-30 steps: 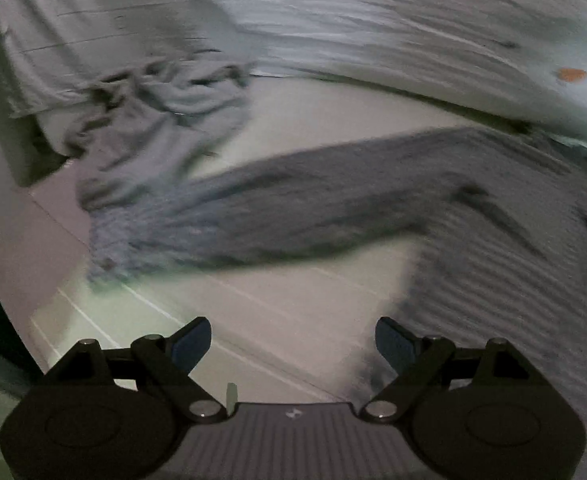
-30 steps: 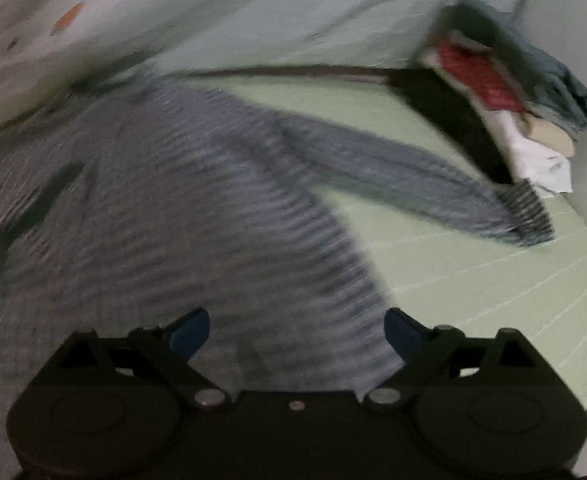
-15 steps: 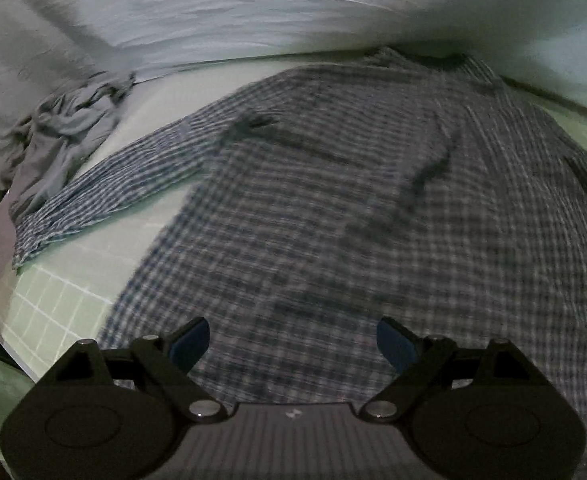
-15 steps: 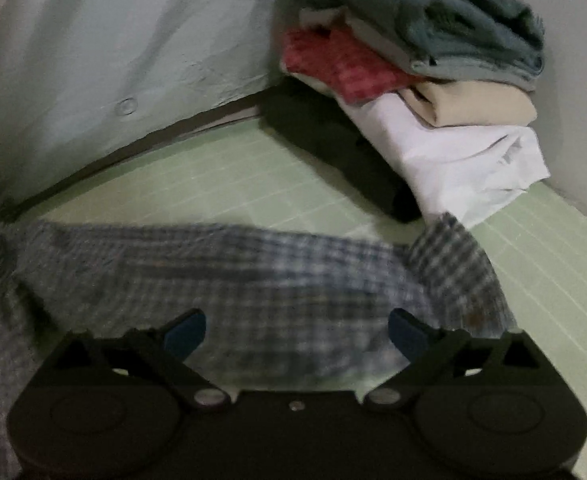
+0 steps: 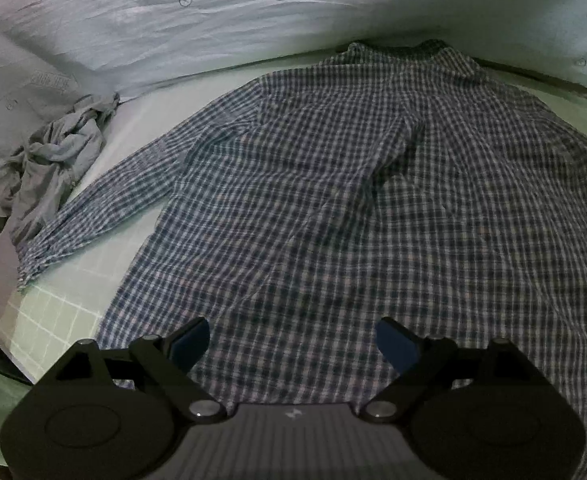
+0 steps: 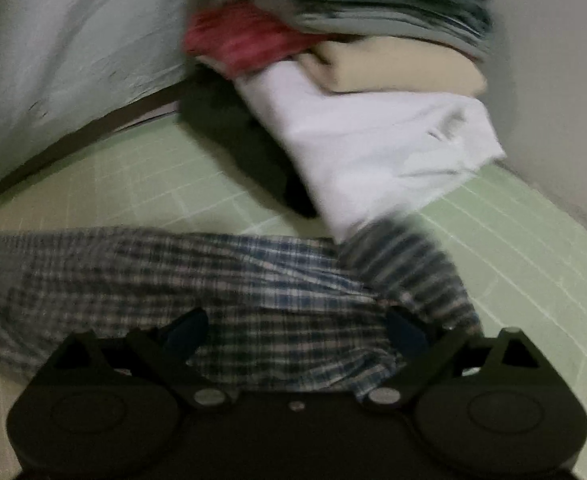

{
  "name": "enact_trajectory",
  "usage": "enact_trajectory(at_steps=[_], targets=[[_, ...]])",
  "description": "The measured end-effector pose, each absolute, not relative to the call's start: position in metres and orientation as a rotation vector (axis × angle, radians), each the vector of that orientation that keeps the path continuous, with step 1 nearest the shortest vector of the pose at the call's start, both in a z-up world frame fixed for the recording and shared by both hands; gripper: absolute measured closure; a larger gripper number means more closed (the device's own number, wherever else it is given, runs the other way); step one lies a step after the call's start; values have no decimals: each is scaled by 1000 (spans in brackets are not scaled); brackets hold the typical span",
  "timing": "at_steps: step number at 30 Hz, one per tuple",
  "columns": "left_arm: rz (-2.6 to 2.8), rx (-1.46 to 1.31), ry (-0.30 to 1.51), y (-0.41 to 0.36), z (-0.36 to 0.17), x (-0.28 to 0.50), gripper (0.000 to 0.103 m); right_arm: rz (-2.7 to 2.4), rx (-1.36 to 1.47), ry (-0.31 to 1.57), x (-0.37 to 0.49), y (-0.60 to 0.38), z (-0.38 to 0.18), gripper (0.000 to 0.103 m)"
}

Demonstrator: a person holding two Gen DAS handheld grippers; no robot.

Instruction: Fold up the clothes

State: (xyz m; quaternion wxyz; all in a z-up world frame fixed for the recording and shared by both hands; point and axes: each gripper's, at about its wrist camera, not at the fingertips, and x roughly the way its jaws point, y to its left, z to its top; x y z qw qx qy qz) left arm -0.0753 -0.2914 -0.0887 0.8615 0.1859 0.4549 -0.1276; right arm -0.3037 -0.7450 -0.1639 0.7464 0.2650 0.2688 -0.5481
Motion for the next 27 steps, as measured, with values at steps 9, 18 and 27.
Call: enact_trajectory(at_steps=[9,18,27], targets=[[-191,315,1005,-265,-91,-75,12,-1157,505,633,-309,-761,-156,8],[-181,272,1003,-246,-96,-70,12,-1257,530,709,-324,-754,-163,4],[-105,141,982,-168,-94,-8,12,-1208,476,685,-287,-667,-120,3]])
